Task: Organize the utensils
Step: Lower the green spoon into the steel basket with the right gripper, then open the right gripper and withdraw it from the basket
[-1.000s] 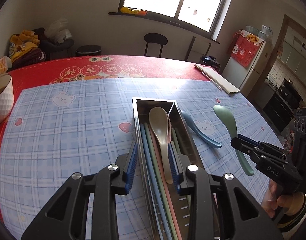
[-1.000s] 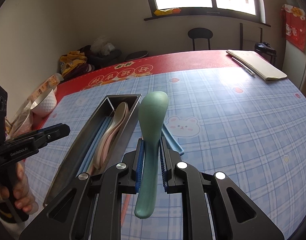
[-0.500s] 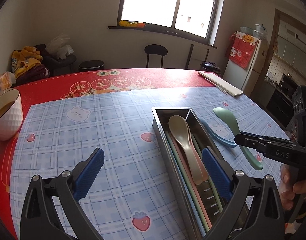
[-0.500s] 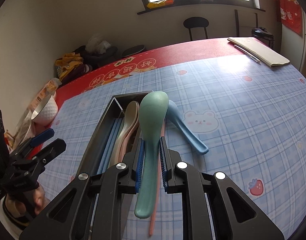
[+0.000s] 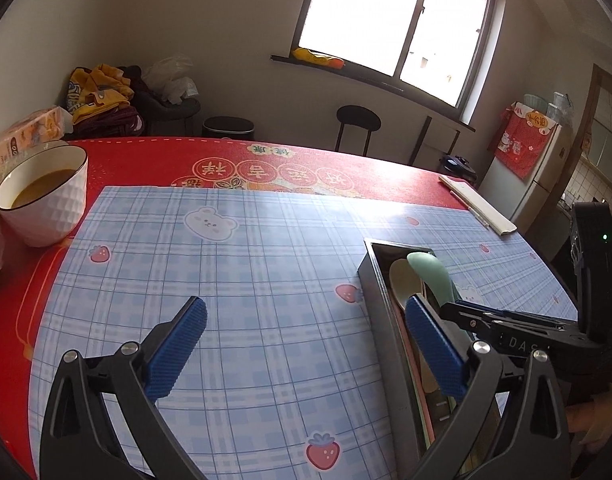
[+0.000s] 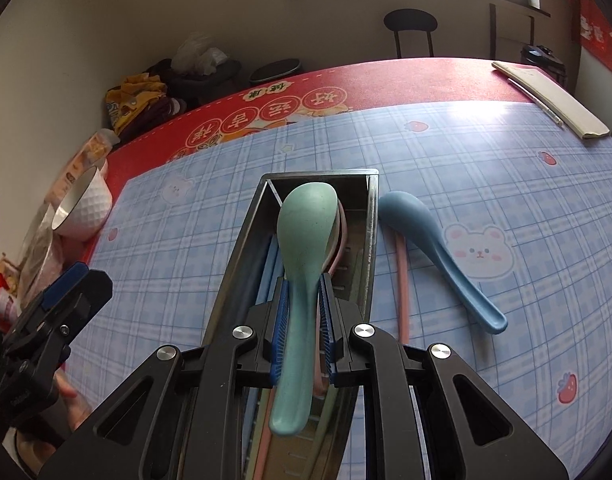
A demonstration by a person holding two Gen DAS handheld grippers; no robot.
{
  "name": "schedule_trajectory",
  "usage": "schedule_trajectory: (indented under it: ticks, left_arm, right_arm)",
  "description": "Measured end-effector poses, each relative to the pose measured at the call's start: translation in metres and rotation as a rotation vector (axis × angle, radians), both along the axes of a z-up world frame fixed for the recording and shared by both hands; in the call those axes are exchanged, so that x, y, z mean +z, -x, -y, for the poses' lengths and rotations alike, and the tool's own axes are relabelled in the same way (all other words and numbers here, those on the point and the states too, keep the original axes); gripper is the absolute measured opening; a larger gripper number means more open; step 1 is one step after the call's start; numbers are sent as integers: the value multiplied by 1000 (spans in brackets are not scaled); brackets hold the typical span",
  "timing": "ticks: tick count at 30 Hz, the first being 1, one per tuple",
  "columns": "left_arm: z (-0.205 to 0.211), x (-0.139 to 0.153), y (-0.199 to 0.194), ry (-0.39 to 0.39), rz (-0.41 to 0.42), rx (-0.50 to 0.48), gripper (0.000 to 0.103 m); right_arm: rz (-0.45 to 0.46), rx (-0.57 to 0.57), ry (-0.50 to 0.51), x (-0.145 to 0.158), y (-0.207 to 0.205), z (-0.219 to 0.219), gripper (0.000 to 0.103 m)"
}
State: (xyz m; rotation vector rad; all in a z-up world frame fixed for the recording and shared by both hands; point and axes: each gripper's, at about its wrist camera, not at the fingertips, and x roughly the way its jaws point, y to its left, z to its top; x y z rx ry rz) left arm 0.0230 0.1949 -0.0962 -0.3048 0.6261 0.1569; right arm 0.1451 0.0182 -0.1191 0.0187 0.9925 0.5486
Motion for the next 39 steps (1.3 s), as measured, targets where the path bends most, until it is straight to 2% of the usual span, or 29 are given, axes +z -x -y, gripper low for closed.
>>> schedule_trajectory:
  ticks: [4, 16, 29, 34, 39]
  left_arm:
    - [-5, 1, 2, 20, 6, 15, 97]
    - [0, 1, 0, 15, 2, -6, 97]
    - [4, -2, -1, 13, 0, -16, 97]
    - [5, -2, -2, 13, -1, -20, 97]
    - [13, -4, -3, 2, -5, -36, 97]
  right_arm:
    - [3, -12, 38, -4, -3, -5, 16]
    - [-36, -11, 51, -11, -11, -11, 17]
    - [4, -1, -22, 8, -2, 3, 17]
    - [43, -23, -51, 17, 2, 22, 18]
    - [131, -58, -41, 25, 7, 47, 18]
